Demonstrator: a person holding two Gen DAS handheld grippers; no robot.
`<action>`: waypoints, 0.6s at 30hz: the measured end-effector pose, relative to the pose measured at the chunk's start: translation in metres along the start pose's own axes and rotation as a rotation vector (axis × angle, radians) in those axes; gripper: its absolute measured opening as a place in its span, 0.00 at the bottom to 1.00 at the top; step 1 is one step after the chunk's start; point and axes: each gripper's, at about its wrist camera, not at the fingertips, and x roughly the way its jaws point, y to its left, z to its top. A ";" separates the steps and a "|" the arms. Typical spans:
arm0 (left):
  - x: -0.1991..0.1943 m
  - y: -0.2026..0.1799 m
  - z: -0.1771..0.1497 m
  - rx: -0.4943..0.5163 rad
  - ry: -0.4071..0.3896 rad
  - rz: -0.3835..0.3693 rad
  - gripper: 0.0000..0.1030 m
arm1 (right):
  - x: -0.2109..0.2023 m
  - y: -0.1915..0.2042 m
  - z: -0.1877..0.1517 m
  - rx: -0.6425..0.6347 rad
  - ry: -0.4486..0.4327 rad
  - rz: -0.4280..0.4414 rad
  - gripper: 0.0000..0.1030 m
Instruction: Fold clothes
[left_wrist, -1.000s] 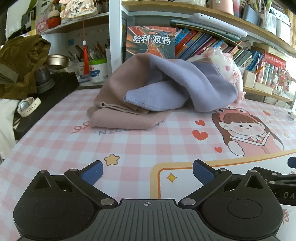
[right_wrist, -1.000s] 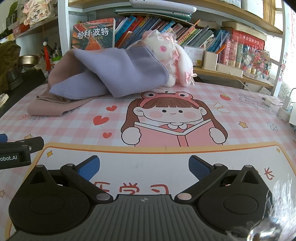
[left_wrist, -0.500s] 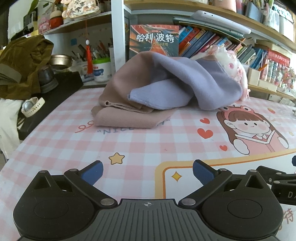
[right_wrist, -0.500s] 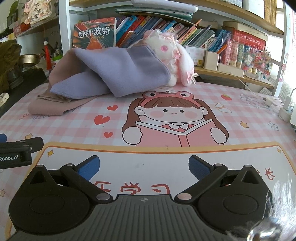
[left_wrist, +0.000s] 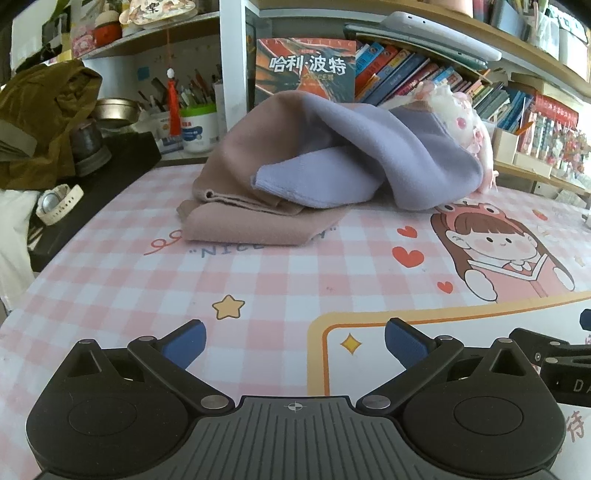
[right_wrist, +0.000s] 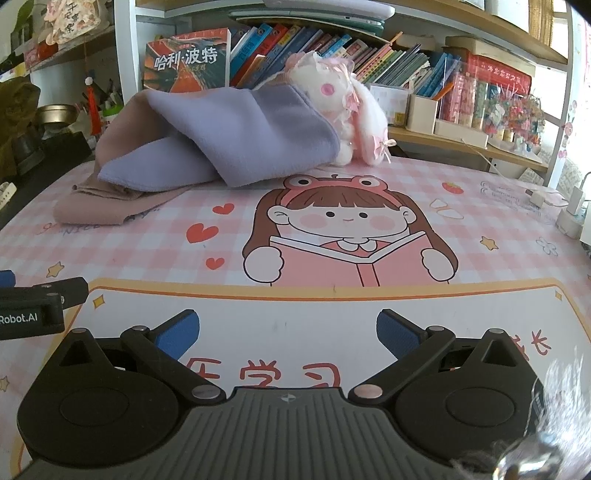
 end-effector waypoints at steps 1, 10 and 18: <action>0.000 0.000 0.000 0.000 0.001 0.002 1.00 | 0.000 0.000 0.000 -0.001 0.001 0.000 1.00; 0.002 0.000 0.001 0.002 0.015 0.007 1.00 | 0.002 0.001 0.000 -0.009 0.010 -0.012 1.00; 0.001 -0.002 0.000 0.020 0.010 0.007 1.00 | 0.003 0.002 0.000 -0.010 0.017 -0.014 1.00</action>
